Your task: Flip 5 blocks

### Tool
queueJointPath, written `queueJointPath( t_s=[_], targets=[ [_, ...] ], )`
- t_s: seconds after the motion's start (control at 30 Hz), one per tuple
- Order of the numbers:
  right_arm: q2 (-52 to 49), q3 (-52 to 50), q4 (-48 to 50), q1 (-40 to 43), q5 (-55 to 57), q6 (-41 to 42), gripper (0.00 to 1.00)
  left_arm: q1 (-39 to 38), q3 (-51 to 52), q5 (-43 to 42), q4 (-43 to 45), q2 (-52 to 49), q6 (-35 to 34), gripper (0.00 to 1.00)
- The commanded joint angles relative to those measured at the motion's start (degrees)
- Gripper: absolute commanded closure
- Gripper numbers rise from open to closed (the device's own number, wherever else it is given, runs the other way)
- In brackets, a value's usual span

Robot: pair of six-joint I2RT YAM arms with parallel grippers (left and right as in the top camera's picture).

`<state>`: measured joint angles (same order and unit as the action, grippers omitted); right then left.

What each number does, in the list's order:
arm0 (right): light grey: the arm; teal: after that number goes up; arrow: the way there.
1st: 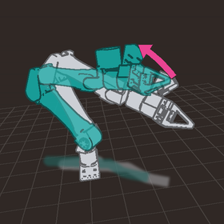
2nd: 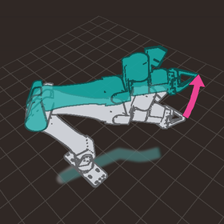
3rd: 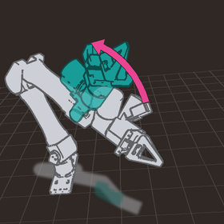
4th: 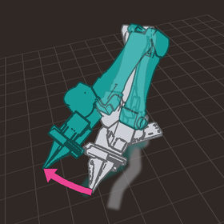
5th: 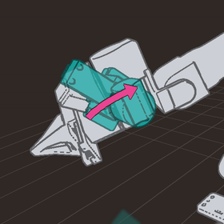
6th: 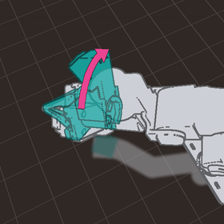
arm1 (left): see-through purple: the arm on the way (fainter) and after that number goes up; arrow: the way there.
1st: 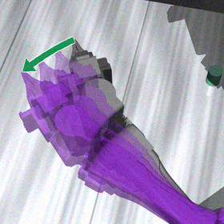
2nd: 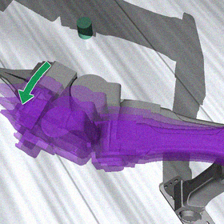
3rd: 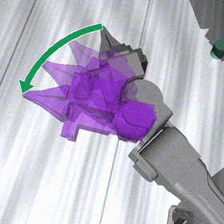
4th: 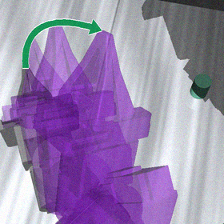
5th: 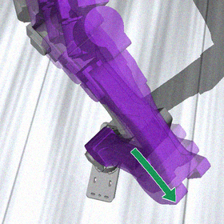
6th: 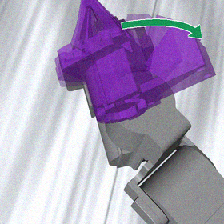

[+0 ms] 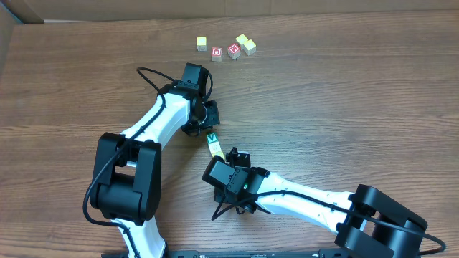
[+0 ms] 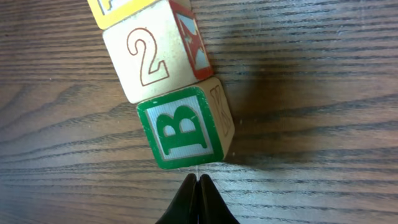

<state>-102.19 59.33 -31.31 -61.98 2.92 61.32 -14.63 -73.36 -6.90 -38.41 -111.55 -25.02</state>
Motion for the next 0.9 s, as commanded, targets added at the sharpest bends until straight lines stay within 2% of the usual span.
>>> queueJointPath(
  t_s=[0.0,0.87],
  targets=[
    [-0.3,-0.2,0.7,-0.3,0.0,0.5,0.96,-0.4,-0.7,-0.6,0.3,-0.5,1.2,0.96],
    [-0.3,-0.2,2.1,-0.3,0.1,3.2,0.96,-2.4,-0.6,-0.6,-0.3,-0.7,0.1,0.96]
  ],
)
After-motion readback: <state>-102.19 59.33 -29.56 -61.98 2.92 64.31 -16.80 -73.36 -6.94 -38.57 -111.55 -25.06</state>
